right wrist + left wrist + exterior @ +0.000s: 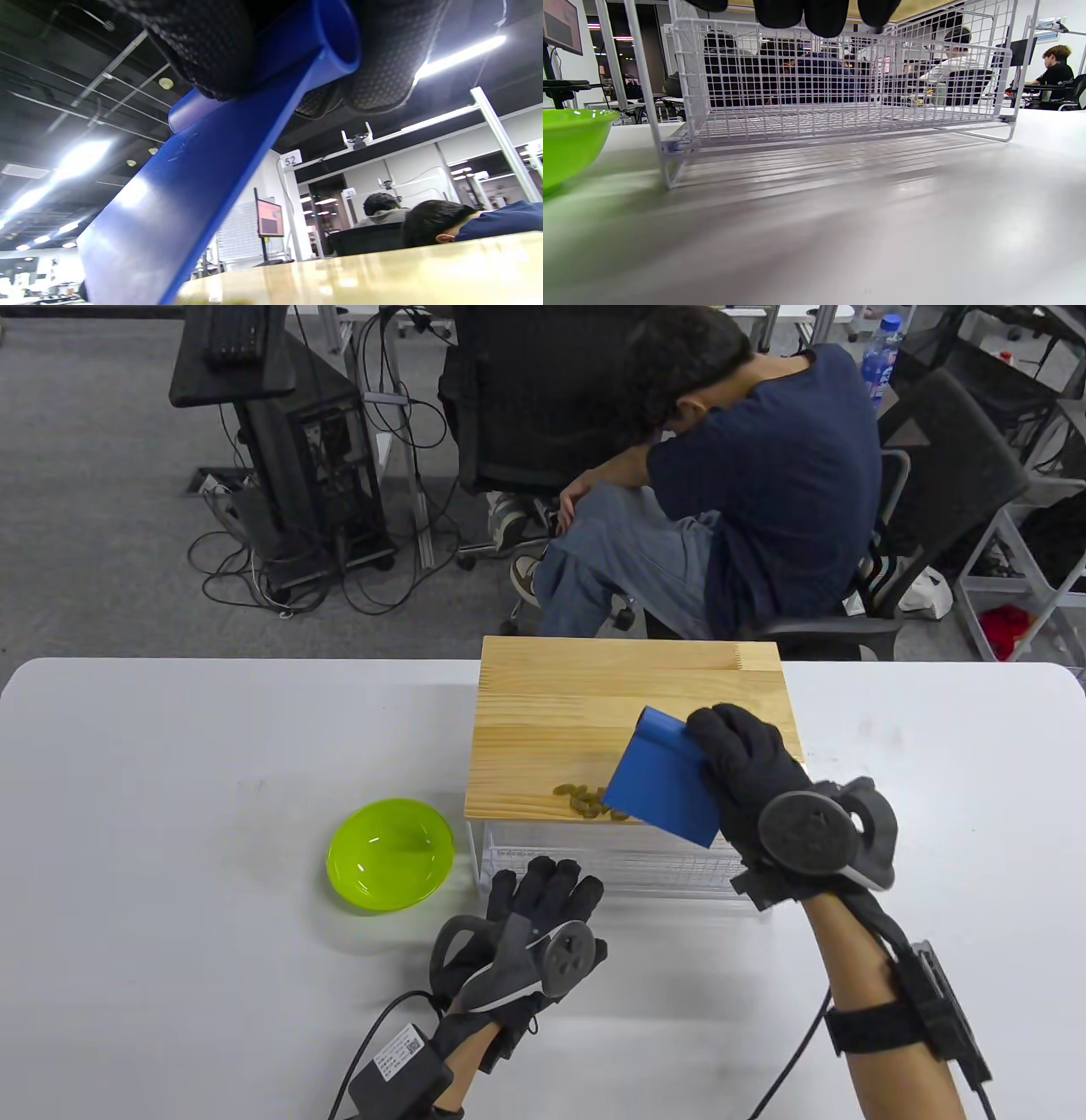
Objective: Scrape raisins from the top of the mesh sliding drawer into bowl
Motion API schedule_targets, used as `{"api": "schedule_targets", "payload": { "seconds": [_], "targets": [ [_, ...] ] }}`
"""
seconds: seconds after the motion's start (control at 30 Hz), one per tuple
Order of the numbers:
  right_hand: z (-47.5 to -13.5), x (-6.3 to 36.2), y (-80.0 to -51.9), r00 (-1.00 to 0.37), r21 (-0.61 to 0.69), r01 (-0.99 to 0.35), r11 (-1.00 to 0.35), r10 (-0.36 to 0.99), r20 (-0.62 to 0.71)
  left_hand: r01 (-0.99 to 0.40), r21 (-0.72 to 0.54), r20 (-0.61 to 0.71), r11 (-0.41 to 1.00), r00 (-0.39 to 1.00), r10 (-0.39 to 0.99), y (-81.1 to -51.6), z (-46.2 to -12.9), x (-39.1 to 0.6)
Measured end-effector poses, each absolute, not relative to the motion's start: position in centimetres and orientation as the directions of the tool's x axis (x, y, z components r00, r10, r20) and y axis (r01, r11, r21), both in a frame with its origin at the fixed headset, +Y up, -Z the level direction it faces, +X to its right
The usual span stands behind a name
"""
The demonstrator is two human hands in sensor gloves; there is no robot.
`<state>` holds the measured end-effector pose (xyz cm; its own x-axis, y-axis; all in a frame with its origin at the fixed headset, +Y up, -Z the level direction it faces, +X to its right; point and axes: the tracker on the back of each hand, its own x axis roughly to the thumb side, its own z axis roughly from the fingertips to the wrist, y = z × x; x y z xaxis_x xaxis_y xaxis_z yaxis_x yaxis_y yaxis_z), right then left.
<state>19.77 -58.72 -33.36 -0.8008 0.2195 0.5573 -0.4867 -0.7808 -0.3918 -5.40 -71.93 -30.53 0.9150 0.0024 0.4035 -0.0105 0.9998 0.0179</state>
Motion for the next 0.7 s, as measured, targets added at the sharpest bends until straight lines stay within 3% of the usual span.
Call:
{"api": "schedule_targets", "payload": {
  "seconds": [0.17,0.3,0.5,0.7],
  "targets": [
    [-29.8,20.8,-63.9,-0.786,-0.335,-0.463,-0.821,0.205,0.583,0.012,0.037,0.387,0.999,0.922,-0.025,-72.4,-30.7,-5.8],
    [-29.2,21.0,-67.8,-0.787,-0.276,-0.434,-0.857,0.212,0.579,0.033,0.036,0.386,0.999,0.922,-0.044,-72.9,-30.7,-5.6],
    [-29.2,20.5,-70.0,-0.786,-0.205,-0.395,-0.896,0.214,0.580,0.034,0.052,0.388,0.998,0.920,-0.051,-72.5,-30.5,-5.8],
    [-29.1,20.6,-70.6,-0.796,-0.207,-0.395,-0.895,0.221,0.563,-0.042,0.107,0.420,0.993,0.908,-0.007,-69.5,-29.4,-7.2]
  ]
}}
